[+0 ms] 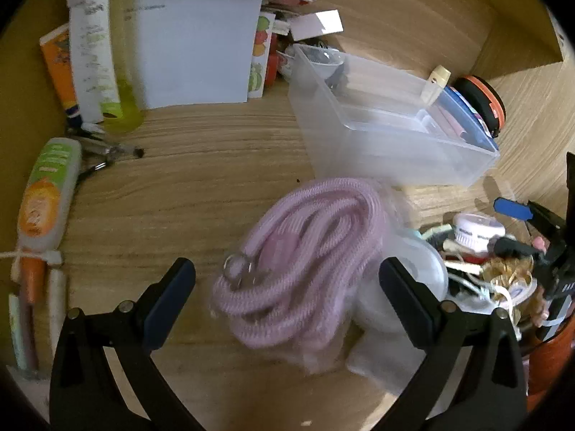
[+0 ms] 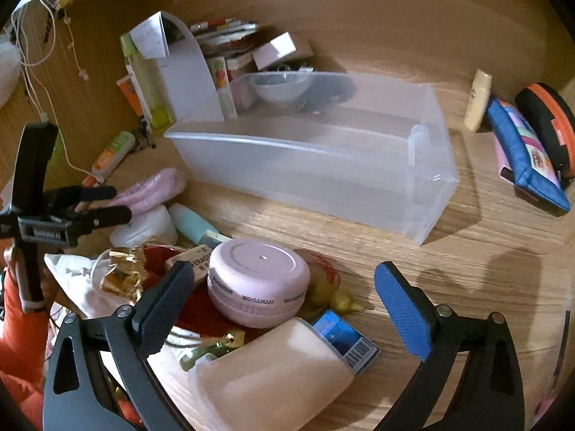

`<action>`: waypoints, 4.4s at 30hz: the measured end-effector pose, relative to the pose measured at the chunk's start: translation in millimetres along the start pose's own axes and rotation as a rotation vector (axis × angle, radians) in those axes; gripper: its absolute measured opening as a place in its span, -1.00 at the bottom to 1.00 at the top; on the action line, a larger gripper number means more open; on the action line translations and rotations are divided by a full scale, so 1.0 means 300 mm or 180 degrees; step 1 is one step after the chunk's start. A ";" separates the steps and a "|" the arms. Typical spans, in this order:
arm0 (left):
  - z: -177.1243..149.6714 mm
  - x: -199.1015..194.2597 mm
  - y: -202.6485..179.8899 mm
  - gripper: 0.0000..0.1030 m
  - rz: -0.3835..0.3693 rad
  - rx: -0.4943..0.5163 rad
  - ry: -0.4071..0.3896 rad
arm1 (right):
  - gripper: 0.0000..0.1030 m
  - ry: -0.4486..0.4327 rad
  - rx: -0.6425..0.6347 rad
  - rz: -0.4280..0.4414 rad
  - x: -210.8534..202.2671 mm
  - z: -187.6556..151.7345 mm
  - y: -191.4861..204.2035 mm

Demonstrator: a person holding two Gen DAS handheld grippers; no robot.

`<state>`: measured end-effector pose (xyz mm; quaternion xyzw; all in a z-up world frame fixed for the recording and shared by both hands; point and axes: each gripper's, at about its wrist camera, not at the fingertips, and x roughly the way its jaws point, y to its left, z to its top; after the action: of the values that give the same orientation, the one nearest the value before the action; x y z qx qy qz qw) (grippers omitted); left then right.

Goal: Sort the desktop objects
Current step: 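Grasp the bagged pink rope with the left gripper while the right grasps the pink round container, then carry both items into the clear plastic box and open both grippers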

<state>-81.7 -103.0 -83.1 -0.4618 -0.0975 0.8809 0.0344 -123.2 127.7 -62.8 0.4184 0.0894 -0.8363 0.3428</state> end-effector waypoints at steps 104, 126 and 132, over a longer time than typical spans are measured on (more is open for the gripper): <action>0.481 0.027 -0.246 0.18 0.0036 0.0293 -0.0491 | 0.16 -0.0144 -0.0139 0.0049 0.049 0.395 -0.192; 0.508 0.265 -0.264 0.19 0.0061 0.0459 0.0108 | 0.16 0.0541 -0.0584 -0.0286 0.281 0.418 -0.150; 0.497 0.289 -0.287 0.25 0.0315 0.0661 0.0104 | 0.16 0.0672 -0.0625 -0.0321 0.315 0.414 -0.140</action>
<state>-256.1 -26.6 -52.8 -0.4743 0.0177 0.8793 0.0400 -268.9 57.9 -61.8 0.4635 0.2272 -0.7910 0.3283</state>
